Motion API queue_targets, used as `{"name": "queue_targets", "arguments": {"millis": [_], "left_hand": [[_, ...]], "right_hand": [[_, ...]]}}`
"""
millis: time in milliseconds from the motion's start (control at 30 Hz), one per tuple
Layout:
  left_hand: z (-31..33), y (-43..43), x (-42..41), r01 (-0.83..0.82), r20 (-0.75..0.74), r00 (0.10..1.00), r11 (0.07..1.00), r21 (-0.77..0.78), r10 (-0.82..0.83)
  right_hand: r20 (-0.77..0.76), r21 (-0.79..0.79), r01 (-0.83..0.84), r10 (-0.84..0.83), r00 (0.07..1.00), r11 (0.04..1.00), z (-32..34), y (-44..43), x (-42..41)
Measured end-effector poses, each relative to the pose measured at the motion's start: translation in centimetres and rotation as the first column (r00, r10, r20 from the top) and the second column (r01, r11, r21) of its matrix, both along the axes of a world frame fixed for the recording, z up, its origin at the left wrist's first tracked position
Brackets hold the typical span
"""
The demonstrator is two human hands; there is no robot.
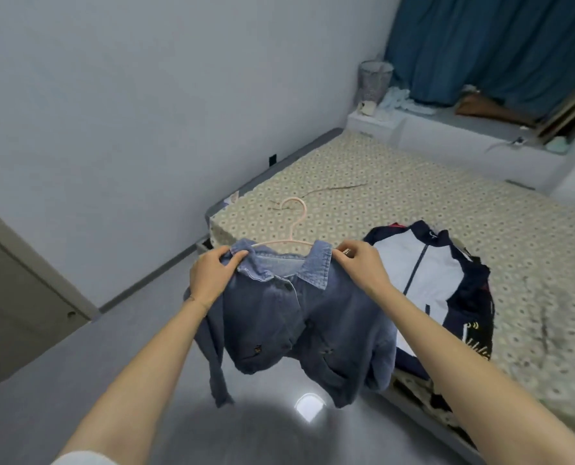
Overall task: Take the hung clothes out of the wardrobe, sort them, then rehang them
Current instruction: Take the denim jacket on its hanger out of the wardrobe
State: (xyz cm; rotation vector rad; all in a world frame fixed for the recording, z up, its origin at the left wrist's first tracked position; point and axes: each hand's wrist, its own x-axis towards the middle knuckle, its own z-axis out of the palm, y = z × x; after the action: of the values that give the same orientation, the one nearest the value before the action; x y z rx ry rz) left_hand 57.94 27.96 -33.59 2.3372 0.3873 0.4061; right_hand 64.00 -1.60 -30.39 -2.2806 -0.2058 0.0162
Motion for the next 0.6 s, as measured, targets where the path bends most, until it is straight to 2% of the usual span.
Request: {"name": "queue_targets", "arguments": {"millis": [267,600], "left_hand": [[2.5,-8.4,12.2,0.301,0.101,0.947,0.953,0.035,-0.303],[4.5,-22.2,23.3,0.448,0.205,0.868,0.891,0.067,-0.452]], "right_hand": [[0.041,0.035,0.294,-0.295,0.955,0.955,2.6,-9.5,2.9],[0.161,0.027,0.453,-0.452,0.878,0.891,5.2,-22.7,9.2]]}}
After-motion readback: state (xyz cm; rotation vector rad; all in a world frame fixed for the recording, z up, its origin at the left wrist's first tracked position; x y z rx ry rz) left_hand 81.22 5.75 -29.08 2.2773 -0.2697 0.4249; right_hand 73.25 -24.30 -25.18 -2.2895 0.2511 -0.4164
